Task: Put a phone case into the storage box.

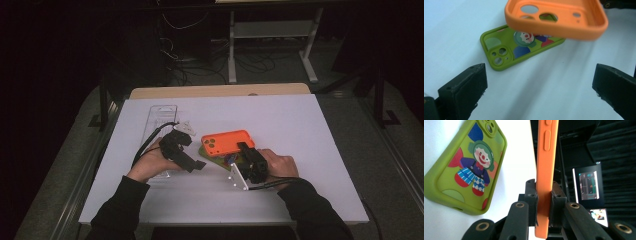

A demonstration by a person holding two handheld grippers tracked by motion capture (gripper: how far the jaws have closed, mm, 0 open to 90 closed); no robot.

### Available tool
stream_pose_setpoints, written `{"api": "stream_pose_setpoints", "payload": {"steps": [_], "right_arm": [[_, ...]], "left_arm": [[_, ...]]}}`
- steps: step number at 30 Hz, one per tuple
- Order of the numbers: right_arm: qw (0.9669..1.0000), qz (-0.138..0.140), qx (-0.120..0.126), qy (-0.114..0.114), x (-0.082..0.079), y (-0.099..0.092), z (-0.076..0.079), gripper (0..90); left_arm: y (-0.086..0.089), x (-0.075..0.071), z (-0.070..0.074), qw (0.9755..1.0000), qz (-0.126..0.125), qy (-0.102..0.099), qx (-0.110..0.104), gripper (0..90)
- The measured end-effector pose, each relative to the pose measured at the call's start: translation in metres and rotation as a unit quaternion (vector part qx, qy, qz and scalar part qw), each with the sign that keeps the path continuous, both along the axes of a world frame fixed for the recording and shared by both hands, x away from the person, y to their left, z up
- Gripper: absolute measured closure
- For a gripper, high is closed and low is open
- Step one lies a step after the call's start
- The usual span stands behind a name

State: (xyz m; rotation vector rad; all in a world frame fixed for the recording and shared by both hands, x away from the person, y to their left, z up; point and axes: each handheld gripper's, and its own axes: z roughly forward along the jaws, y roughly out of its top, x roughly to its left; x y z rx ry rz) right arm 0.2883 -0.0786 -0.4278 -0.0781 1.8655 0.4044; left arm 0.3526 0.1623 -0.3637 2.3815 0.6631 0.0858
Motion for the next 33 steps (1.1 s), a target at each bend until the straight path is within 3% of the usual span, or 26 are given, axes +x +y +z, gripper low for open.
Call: {"api": "stream_pose_setpoints", "payload": {"steps": [2, 5, 6, 7, 8, 13, 17, 20, 21, 22, 24, 28, 29, 30, 31, 32, 33], "right_arm": [[0.9998, -0.003, 0.016, 0.01, 0.001, -0.003, 0.002, 78.5], [0.9992, -0.005, 0.028, 0.028, 0.002, -0.005, 0.005, 78.5], [0.9978, -0.014, 0.046, 0.046, 0.002, -0.006, 0.005, 78.5], [0.9973, -0.011, 0.048, 0.055, 0.004, -0.007, 0.006, 78.5], [0.9968, -0.015, 0.055, 0.055, 0.004, -0.007, 0.007, 78.5], [0.9904, -0.021, 0.094, 0.099, 0.009, -0.01, 0.009, 78.4], [0.985, -0.025, 0.116, 0.125, 0.01, -0.01, 0.011, 78.4], [0.9762, -0.035, 0.152, 0.151, 0.011, -0.011, 0.012, 78.5], [0.97, -0.039, 0.175, 0.164, 0.011, -0.01, 0.012, 78.4], [0.9689, -0.039, 0.178, 0.168, 0.012, -0.011, 0.013, 78.4], [0.9625, -0.042, 0.194, 0.184, 0.014, -0.012, 0.015, 78.5], [0.9445, -0.045, 0.235, 0.225, 0.019, -0.017, 0.019, 78.5], [0.9388, -0.046, 0.246, 0.237, 0.02, -0.018, 0.02, 78.5], [0.9295, -0.05, 0.266, 0.251, 0.02, -0.018, 0.02, 78.5], [0.9248, -0.05, 0.275, 0.258, 0.021, -0.019, 0.021, 78.5], [0.9222, -0.047, 0.28, 0.263, 0.022, -0.02, 0.021, 78.5], [0.9146, -0.048, 0.294, 0.274, 0.023, -0.021, 0.022, 78.5]], "left_arm": [[0.002, 0.001, 0.002, 0.9996, -0.014, -0.009, 0.021, 0.0], [0.002, 0.0, 0.002, 0.9998, -0.008, -0.011, 0.015, 0.0], [0.001, -0.001, 0.001, 0.9999, 0.008, -0.008, -0.003, 0.0], [0.003, 0.0, 0.002, 0.9999, -0.001, -0.011, 0.009, 0.0], [0.002, -0.001, 0.001, 0.9999, 0.007, -0.008, 0.001, 0.0], [0.005, 0.003, 0.001, 0.9999, 0.006, -0.015, 0.005, 0.0], [0.005, 0.002, 0.001, 0.9997, 0.016, -0.017, -0.007, 0.0], [0.006, 0.003, 0.001, 0.9997, 0.012, -0.02, -0.004, 0.0], [0.006, 0.003, 0.001, 0.9997, 0.013, -0.019, -0.005, 0.0], [0.006, 0.003, 0.001, 0.9997, 0.016, -0.016, -0.007, 0.0], [0.006, 0.003, 0.002, 0.9996, 0.017, -0.019, -0.011, 0.0], [0.006, 0.003, 0.002, 0.9993, 0.025, -0.02, -0.018, 0.0], [0.005, 0.003, 0.001, 0.9993, 0.024, -0.022, -0.019, 0.0], [0.005, 0.003, 0.002, 0.9993, 0.025, -0.021, -0.021, 0.0], [0.004, 0.002, 0.002, 0.9992, 0.026, -0.02, -0.024, 0.0], [0.004, 0.002, 0.002, 0.9991, 0.024, -0.024, -0.023, 0.0], [0.004, 0.002, 0.002, 0.9991, 0.026, -0.025, -0.024, 0.0]]}}
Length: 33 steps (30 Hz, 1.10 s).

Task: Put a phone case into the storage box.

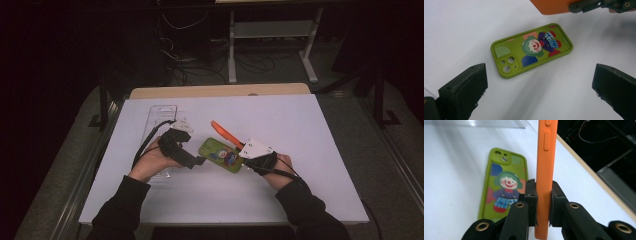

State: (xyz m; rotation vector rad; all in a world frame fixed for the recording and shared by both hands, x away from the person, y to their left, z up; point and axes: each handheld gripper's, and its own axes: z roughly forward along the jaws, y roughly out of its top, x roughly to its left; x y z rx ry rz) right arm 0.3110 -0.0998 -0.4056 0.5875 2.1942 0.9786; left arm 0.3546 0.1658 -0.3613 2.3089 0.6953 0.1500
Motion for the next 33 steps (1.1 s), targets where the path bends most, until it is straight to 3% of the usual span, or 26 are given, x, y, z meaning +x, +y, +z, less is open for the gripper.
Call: {"api": "stream_pose_setpoints", "payload": {"steps": [5, 9, 12, 17, 20, 22, 26, 28, 33], "right_arm": [[0.9978, 0.003, 0.053, 0.04, 0.005, -0.005, 0.003, 78.5], [0.9891, 0.002, 0.109, 0.099, 0.012, -0.011, 0.003, 78.6], [0.9782, 0.002, 0.152, 0.141, 0.015, -0.014, 0.002, 78.6], [0.9726, 0.003, 0.176, 0.152, 0.016, -0.014, 0.001, 78.7], [0.9686, 0.003, 0.19, 0.16, 0.016, -0.013, 0.0, 78.8], [0.9682, 0.003, 0.195, 0.157, 0.016, -0.012, 0.001, 78.7], [0.9636, 0.005, 0.214, 0.16, 0.015, -0.011, 0.003, 78.8], [0.9639, 0.006, 0.214, 0.158, 0.014, -0.011, 0.003, 78.8], [0.9627, 0.011, 0.22, 0.157, 0.013, -0.009, 0.004, 78.8]], "left_arm": [[0.001, 0.001, 0.002, 0.9999, 0.004, -0.004, -0.013, 0.0], [0.002, 0.002, 0.004, 0.9996, 0.009, -0.011, -0.022, 0.0], [0.0, 0.001, 0.006, 0.999, 0.015, -0.018, -0.039, 0.0], [-0.004, 0.004, 0.012, 0.9957, 0.024, -0.036, -0.082, 0.0], [-0.006, 0.007, 0.014, 0.9929, 0.035, -0.033, -0.109, 0.0], [-0.008, 0.01, 0.015, 0.9915, 0.034, -0.031, -0.122, 0.0], [-0.016, 0.015, 0.016, 0.9896, 0.029, -0.028, -0.138, 0.0], [-0.021, 0.017, 0.015, 0.9877, 0.028, -0.023, -0.152, 0.0], [-0.033, 0.021, 0.014, 0.9858, 0.026, -0.018, -0.165, 0.0]]}}
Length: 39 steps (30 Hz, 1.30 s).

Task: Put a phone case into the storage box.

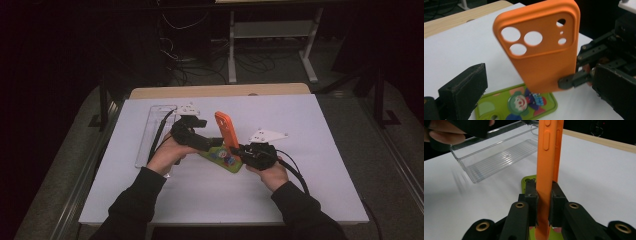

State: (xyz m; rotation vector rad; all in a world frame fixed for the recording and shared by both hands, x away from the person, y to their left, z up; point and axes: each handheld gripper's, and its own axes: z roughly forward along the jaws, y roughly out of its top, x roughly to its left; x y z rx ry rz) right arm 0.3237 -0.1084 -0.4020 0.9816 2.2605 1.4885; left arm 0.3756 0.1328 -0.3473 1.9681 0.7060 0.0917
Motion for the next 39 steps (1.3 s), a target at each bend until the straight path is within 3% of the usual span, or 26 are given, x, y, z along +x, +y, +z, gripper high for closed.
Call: {"api": "stream_pose_setpoints", "payload": {"steps": [13, 17, 28, 39], "right_arm": [[0.9999, 0.011, 0.009, -0.001, -0.004, 0.007, 0.002, 78.8], [0.9998, 0.014, 0.013, -0.001, -0.005, 0.008, 0.002, 78.8], [0.9997, 0.018, 0.014, 0.005, -0.005, 0.01, 0.001, 78.8], [0.9998, 0.016, 0.006, 0.001, -0.005, 0.011, 0.0, 78.8]], "left_arm": [[-0.014, 0.008, -0.005, 0.9999, -0.011, -0.003, -0.01, 0.0], [-0.018, 0.01, -0.006, 0.9998, -0.008, -0.012, -0.014, 0.0], [-0.024, 0.008, -0.008, 0.9994, 0.004, -0.01, -0.032, 0.0], [-0.019, 0.01, -0.009, 0.9984, 0.018, -0.008, -0.054, 11.4]]}}
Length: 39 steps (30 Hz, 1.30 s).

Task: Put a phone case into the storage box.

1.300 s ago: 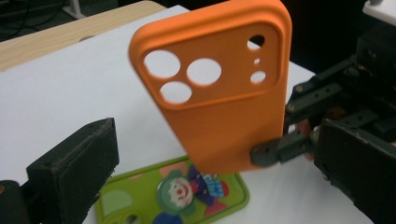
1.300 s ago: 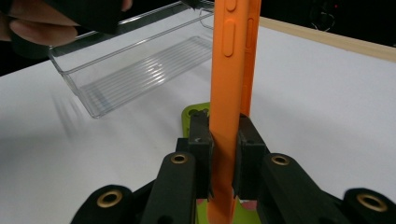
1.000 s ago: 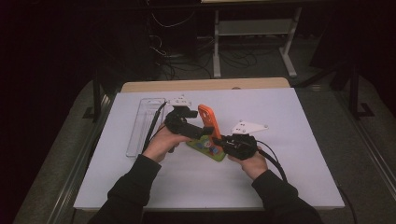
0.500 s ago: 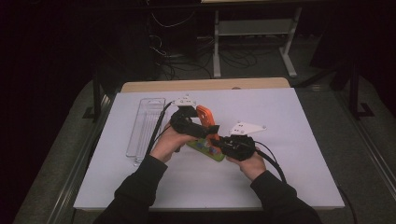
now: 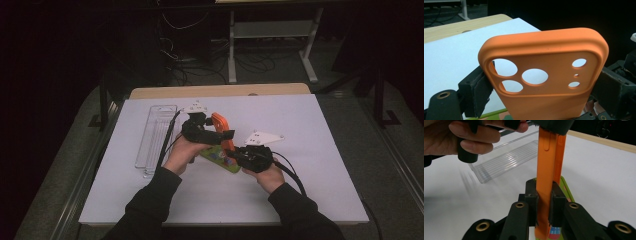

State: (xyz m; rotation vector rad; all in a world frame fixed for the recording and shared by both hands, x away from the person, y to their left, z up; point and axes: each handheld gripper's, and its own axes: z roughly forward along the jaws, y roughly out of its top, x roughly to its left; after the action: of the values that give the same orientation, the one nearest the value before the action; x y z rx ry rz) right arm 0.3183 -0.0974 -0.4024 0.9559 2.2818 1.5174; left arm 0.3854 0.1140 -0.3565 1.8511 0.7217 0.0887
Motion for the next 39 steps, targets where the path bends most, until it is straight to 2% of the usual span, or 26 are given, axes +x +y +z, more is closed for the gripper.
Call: {"api": "stream_pose_setpoints", "payload": {"steps": [6, 8, 13, 16, 17, 25, 29, 32, 33, 35, 38, 39], "right_arm": [[1.0, 0.0, -0.007, -0.007, 0.001, 0.0, -0.001, 78.8], [0.9999, 0.0, -0.012, -0.007, 0.001, 0.0, -0.001, 78.8], [0.9998, 0.0, -0.021, -0.006, 0.002, 0.0, -0.002, 76.2], [0.9996, -0.003, -0.026, -0.004, 0.003, -0.002, -0.003, 61.6], [0.9996, -0.002, -0.027, -0.004, 0.003, -0.003, -0.003, 57.3], [0.9982, -0.012, -0.055, 0.018, 0.002, -0.026, -0.003, 30.1], [0.9968, -0.032, -0.065, 0.034, 0.003, -0.038, -0.005, 18.3], [0.9955, -0.042, -0.079, 0.032, 0.001, -0.046, -0.008, 12.3], [0.9947, -0.052, -0.085, 0.024, 0.0, -0.048, -0.009, 10.1], [0.993, -0.069, -0.092, 0.029, -0.003, -0.054, -0.012, 0.9], [0.9919, -0.075, -0.093, 0.043, -0.006, -0.062, -0.014, 0.0], [0.9919, -0.075, -0.096, 0.036, -0.007, -0.065, -0.015, 0.0]], "left_arm": [[-0.001, -0.002, 0.0, 1.0, 0.0, -0.004, 0.001, 13.9], [-0.002, -0.002, -0.001, 1.0, 0.0, 0.001, -0.001, 14.3], [-0.002, -0.002, -0.001, 1.0, 0.005, 0.0, 0.006, 15.1], [0.001, 0.001, 0.001, 0.9999, 0.01, -0.002, 0.004, 15.2], [0.002, 0.002, 0.002, 0.9999, 0.012, -0.004, 0.01, 15.2], [0.024, 0.016, 0.016, 0.9983, 0.05, -0.019, 0.024, 15.1], [0.036, 0.024, 0.026, 0.9961, 0.074, -0.031, 0.035, 15.1], [0.043, 0.029, 0.033, 0.9934, 0.096, -0.044, 0.044, 15.1], [0.046, 0.031, 0.036, 0.9922, 0.103, -0.047, 0.052, 15.0], [0.052, 0.036, 0.041, 0.9905, 0.114, -0.05, 0.057, 15.0], [0.06, 0.042, 0.048, 0.9863, 0.137, -0.064, 0.066, 15.0], [0.062, 0.044, 0.051, 0.9846, 0.144, -0.067, 0.071, 15.0]]}}
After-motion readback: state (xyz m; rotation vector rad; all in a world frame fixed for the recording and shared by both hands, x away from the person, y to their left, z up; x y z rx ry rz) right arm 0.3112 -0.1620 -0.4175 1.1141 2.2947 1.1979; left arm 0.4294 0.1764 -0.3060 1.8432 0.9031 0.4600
